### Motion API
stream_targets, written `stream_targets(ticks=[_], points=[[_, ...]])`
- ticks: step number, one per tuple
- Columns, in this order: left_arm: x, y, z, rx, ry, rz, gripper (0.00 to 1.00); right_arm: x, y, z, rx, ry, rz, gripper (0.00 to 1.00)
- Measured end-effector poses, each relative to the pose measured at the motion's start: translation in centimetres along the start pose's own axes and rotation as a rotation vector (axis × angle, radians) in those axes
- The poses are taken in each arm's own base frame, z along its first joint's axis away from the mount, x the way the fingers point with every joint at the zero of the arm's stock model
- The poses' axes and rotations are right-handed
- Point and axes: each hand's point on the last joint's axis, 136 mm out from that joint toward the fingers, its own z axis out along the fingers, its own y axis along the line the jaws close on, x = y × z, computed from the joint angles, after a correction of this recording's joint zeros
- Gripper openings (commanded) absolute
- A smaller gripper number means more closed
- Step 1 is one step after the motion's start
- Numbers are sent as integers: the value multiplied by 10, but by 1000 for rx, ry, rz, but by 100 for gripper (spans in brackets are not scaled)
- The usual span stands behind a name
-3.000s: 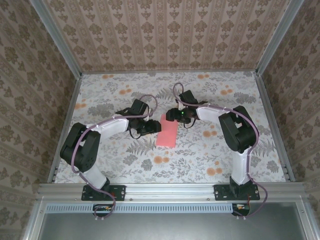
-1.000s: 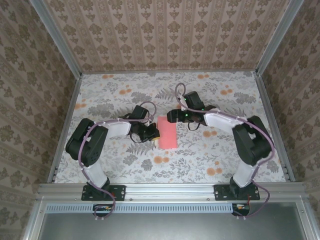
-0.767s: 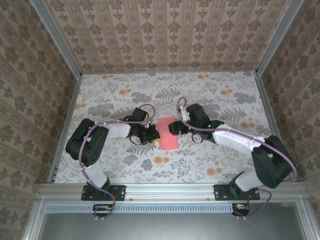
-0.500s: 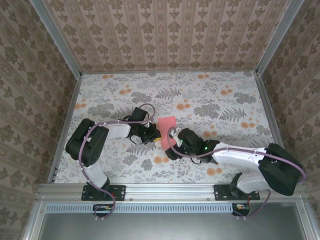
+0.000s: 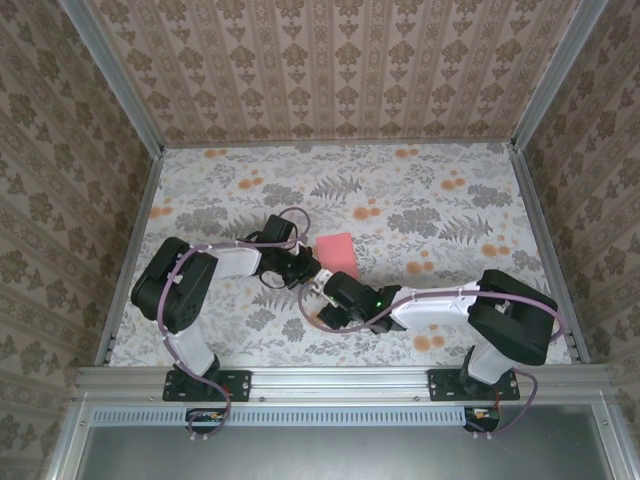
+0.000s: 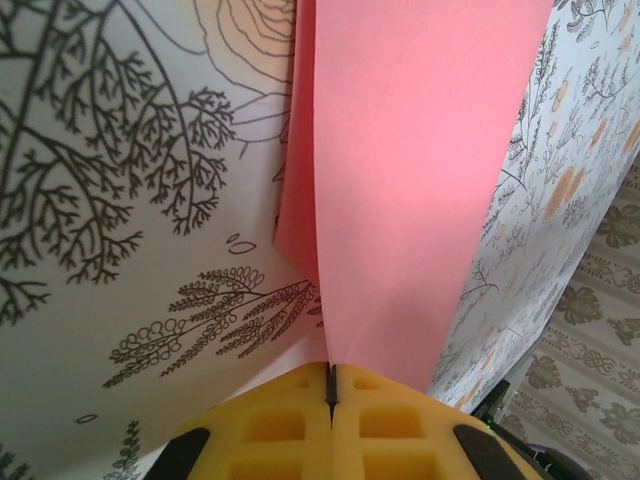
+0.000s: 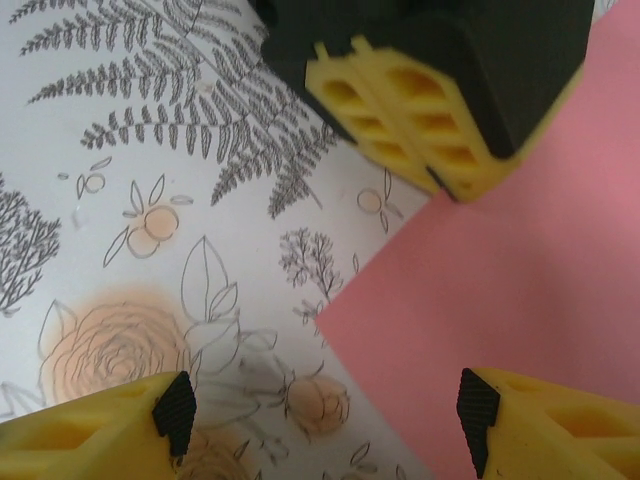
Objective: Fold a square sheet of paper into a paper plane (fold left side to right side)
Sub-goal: Third fold the triangle at the center of the table.
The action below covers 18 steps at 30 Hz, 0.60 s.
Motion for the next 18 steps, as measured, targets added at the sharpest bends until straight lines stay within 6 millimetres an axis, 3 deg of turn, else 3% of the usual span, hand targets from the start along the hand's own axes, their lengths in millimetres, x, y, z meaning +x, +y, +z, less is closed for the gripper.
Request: stream_targets(ticks=[6,15,18], points=[[0,0,0,0,0,0,0,-6,1,12,11,12,-40,57],[0,0,0,0,1,-1,0,-17,-2,12,25,-3,-59,5],[0,0,0,0,3,-1,1,-21,-4,12,21,-7,-53,0]])
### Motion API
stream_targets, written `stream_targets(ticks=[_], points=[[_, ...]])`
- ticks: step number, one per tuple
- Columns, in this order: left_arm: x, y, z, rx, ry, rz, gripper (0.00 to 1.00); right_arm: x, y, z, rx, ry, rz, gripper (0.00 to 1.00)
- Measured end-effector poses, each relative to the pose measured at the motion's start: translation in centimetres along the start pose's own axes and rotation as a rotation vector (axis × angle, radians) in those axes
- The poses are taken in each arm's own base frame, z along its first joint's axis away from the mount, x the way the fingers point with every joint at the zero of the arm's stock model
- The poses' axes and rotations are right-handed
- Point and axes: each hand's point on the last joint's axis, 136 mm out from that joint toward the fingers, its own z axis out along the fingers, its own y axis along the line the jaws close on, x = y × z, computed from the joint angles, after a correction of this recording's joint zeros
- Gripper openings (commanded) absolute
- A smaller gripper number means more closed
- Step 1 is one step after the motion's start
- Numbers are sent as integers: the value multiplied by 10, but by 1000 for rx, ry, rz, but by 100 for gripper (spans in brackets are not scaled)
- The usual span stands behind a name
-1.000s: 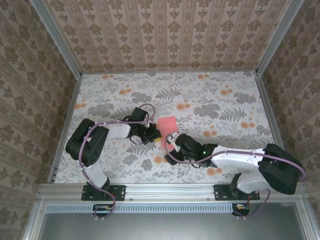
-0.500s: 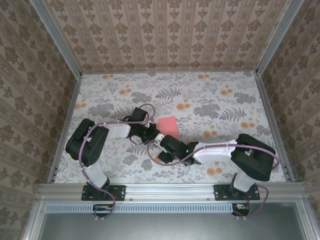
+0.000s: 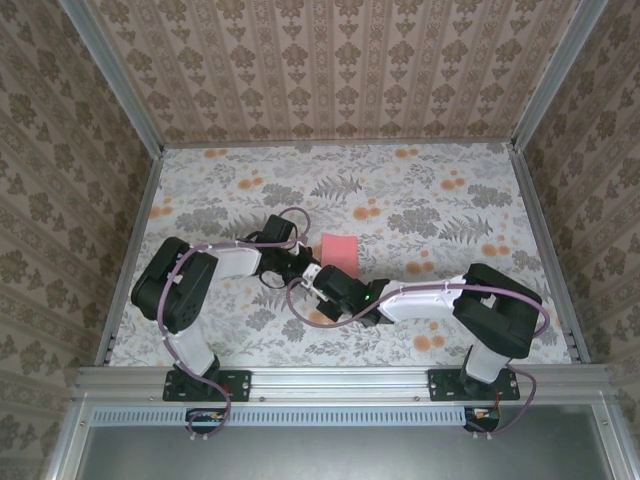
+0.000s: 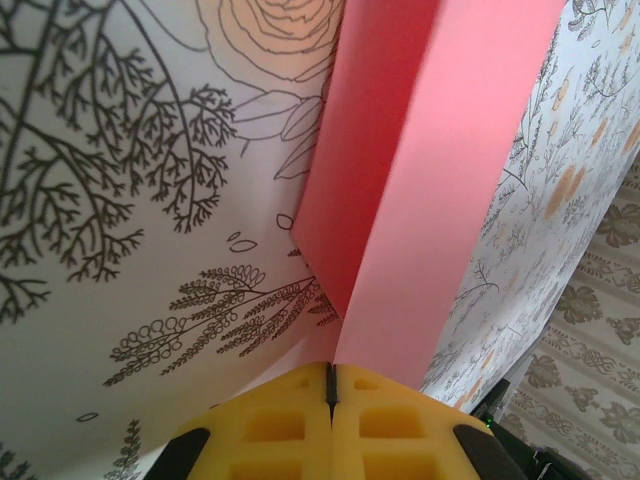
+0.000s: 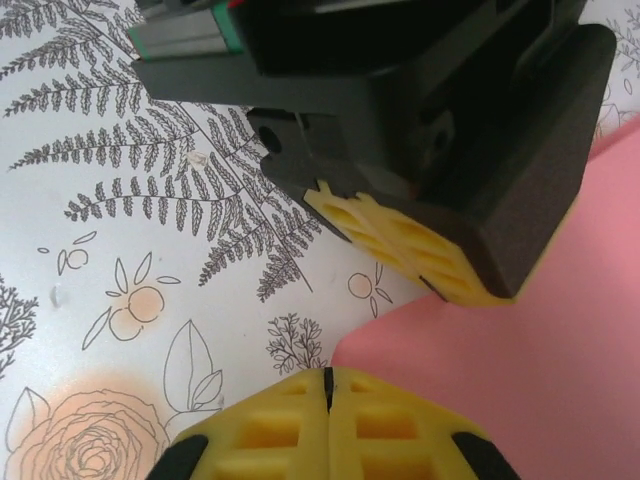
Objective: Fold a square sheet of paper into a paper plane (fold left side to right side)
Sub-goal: Third fold the triangle at the center of the table.
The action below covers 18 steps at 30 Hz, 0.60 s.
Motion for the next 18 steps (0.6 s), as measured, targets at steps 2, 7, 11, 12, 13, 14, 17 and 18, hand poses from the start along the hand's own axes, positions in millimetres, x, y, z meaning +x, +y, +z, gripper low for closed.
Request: stream_targets(ticks=[2,7,11,12,13,14,17,18], points=[[0,1,0,-2,2,-2,3,2,-1,1,-13,8,8,0],[2,0,-6,-5,3,6,12,6,0,0,-79,27,39,0],[3,-2,-17,-6,-2,36,26,4,3,-5,-154,27,90,0],[3,-3,-21,-8,-3,45,27,4,4,-6,-175,26,109,0],[3,-4,-25,-10,-6,54,27,3,4,-6,-191,26,126,0],[2,-6,-30,-12,-12,67,27,3,5,-6,-210,26,143,0],[-5,-14,-42,-7,-34,109,23,4,8,-7,-256,31,190,0],[-9,-18,-46,-4,-44,131,22,4,8,-7,-270,34,206,0]])
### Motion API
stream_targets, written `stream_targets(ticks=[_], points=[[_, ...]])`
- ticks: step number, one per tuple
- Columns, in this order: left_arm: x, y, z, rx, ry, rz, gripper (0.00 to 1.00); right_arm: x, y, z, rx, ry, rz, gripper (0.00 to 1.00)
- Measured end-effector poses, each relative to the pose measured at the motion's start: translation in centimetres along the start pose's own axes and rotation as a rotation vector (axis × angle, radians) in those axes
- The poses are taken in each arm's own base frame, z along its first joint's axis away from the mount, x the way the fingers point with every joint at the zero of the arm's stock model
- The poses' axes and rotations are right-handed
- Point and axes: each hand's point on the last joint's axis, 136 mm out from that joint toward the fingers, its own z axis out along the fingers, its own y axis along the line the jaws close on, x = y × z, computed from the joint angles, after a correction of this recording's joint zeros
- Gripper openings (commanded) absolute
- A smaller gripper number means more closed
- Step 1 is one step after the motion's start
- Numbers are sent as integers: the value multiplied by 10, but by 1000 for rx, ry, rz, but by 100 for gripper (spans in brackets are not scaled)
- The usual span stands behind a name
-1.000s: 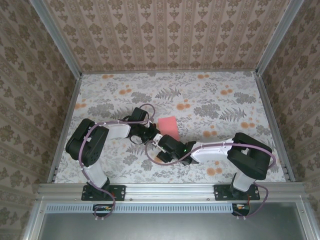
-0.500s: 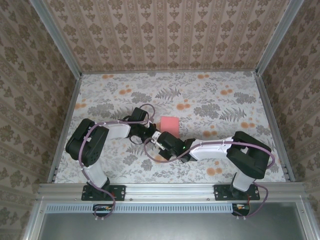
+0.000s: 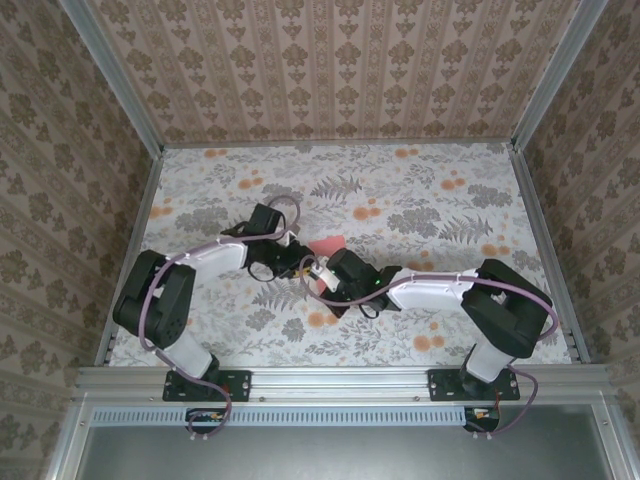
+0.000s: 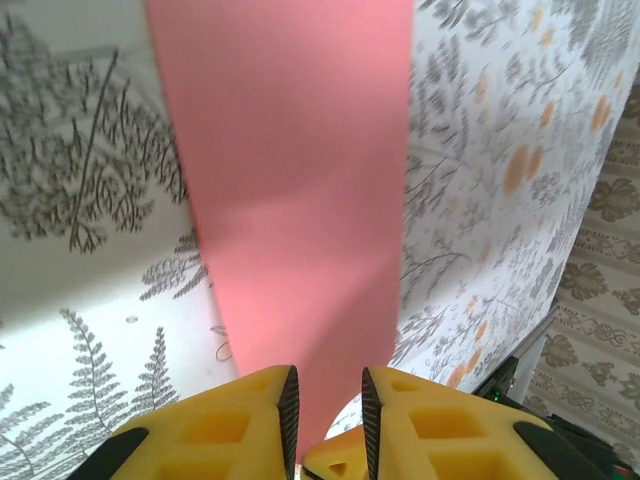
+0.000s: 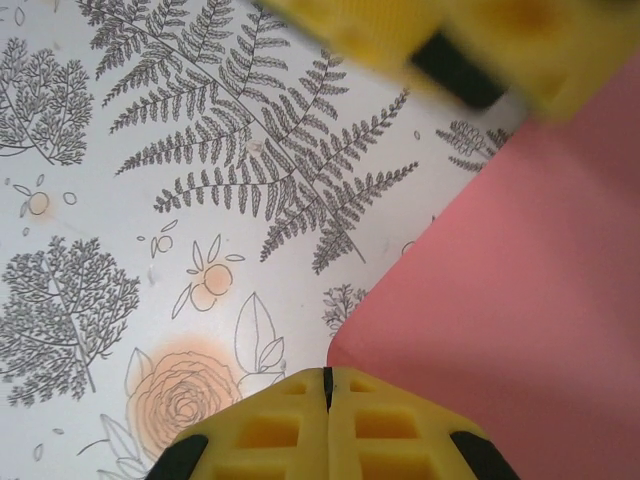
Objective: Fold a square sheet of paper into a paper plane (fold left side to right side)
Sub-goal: Third fold the triangle at the center of the table.
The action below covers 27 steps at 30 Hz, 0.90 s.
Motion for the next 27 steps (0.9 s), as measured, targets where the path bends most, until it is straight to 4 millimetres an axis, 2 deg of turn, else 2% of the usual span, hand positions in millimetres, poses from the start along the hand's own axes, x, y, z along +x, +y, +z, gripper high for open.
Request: stream_targets(ticks=[3,5,10,18,27], points=[[-13,-11,-5,9,-15,58,16,1,2,0,-34,3,41,0],[-23,-21,-1,22,-13,98,14,0,1,-1,-51,2,71,0],[-40,-29,27,28,37,170,10,-2,-2,-2,-85,-2,134,0],[-35,-13,73,-13,149,202,8,-6,0,-4,-138,-12,201,0],[-29,-3,84,-49,191,234,4,-7,-18,-3,-146,-22,288,0]])
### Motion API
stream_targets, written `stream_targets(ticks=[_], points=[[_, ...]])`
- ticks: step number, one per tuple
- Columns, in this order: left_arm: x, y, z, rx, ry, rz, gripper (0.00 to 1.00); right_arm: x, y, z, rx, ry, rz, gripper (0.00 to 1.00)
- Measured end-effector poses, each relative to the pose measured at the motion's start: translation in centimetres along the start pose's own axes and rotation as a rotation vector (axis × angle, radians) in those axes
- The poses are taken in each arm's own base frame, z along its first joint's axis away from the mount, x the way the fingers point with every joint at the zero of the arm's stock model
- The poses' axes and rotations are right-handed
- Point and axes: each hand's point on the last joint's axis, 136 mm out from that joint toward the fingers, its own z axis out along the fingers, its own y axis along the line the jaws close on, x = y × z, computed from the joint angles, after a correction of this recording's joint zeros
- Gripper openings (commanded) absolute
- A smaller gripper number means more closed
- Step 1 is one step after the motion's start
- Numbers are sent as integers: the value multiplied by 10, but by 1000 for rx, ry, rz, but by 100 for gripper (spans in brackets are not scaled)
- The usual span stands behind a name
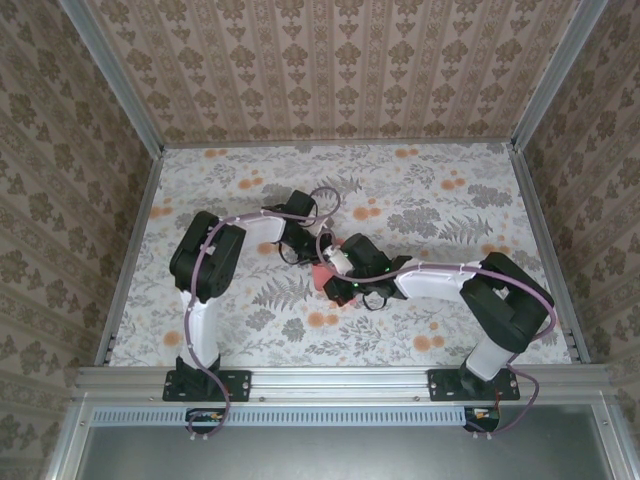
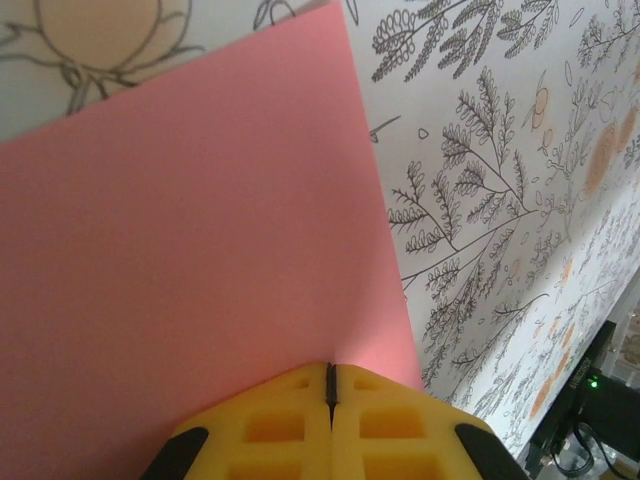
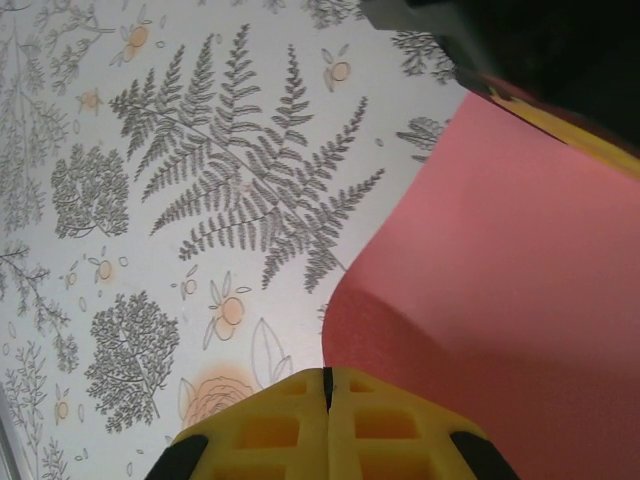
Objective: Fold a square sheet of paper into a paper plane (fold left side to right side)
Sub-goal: Third fold the triangle at the center of the table.
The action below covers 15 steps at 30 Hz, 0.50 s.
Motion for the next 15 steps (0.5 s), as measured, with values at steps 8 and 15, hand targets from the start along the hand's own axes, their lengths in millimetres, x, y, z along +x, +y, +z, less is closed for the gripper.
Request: stream_targets(ticks=[8,15], points=[[0,0,1,-5,10,17,3,-6,-24,-5,45,-19,61,0],[-1,-2,2,-7,10,23,3,0,-49,-4,114,3,108,0]])
